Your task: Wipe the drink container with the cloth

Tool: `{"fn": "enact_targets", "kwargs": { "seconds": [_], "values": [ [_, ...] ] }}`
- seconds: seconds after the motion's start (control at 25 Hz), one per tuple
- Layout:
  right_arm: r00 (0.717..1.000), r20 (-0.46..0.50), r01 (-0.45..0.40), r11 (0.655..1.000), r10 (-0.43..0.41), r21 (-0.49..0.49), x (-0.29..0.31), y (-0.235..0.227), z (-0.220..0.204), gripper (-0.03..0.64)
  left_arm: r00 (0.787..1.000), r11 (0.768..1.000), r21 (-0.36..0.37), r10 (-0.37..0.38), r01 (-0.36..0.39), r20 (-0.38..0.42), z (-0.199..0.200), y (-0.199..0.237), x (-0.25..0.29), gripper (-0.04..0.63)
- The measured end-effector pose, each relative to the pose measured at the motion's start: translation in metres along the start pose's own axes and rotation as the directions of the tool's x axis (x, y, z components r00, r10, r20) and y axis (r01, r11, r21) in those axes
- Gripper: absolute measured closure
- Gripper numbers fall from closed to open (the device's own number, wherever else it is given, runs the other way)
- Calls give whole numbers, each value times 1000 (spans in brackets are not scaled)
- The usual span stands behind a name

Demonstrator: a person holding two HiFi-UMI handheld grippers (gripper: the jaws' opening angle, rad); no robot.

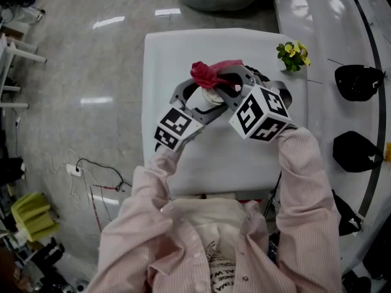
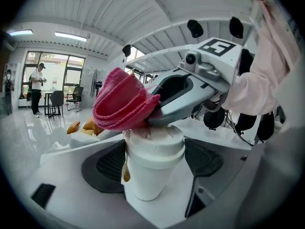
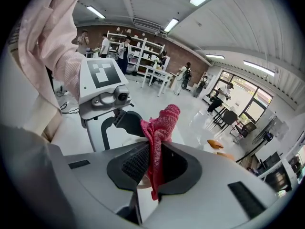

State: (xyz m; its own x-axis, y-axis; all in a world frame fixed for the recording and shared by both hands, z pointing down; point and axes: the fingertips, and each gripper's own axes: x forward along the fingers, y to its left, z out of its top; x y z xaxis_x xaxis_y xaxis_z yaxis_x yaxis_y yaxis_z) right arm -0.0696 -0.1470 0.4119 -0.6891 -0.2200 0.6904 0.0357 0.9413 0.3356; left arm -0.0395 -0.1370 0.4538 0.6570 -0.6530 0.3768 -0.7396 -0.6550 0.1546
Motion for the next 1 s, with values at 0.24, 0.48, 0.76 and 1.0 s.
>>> {"fn": "enact_targets", "kwargs": {
  "seconds": [0.24,0.48,0.76,1.0],
  "values": [
    [1000,-7,-4,1000,4,0,-3,6,-2,571,1000,1000,-19,-3,3,10,-1,-1,1,206],
    [1000,-15,-7,1000,7,1,-6,12,-3,571,1000,1000,-20,-5,6,11,-1,0,0,206],
    [1000,-19,-16,1000,17,16,-12,21,-6,571,1000,1000,-23,-6,6,11,-2,1,1,206],
    [999,-15,-28,999,29,36,-18,30,-7,571,1000,1000,-24,-3,3,13,-2,1,0,206]
  ]
}}
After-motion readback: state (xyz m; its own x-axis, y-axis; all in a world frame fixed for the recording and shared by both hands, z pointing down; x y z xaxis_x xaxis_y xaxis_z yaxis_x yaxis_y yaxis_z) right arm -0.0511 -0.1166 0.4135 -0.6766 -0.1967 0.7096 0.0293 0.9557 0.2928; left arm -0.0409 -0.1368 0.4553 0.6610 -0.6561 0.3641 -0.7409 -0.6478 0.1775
